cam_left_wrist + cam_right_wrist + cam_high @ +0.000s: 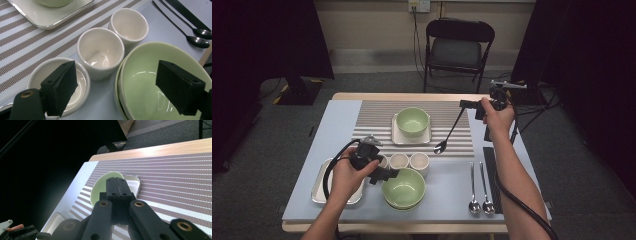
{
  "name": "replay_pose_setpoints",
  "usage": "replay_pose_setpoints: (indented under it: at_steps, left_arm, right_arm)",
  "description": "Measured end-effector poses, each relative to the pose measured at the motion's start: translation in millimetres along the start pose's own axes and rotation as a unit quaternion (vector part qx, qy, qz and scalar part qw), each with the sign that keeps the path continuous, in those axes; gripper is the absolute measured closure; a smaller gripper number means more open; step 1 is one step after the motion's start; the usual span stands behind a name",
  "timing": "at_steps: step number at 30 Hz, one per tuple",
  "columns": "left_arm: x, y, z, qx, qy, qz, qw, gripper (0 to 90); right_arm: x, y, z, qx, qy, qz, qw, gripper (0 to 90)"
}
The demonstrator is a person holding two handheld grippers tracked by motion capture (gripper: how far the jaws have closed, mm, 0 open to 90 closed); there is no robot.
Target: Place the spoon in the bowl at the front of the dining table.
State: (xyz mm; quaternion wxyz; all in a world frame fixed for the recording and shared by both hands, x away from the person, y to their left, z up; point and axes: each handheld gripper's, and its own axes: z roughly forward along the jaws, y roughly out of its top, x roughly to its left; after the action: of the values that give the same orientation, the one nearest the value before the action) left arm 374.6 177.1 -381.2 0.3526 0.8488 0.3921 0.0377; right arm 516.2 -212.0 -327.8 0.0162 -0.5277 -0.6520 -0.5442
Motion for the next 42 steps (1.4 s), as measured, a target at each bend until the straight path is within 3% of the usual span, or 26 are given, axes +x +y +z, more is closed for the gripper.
replay_pose_setpoints:
  at_steps: [31, 42]
  left_arm:
    - [14.5, -23.4, -8.0, 0.012, 0.01, -0.009, 0.9998, 17.3]
    - [15.3, -25.4, -15.3, 0.004, 0.01, -0.012, 0.9999, 17.4]
  right_arm:
    - [-8.8, 7.3, 17.3, -0.009, -0.006, 0.009, 0.9999, 90.0]
    - [-11.3, 8.6, 18.6, -0.014, -0.011, 0.011, 0.9998, 90.0]
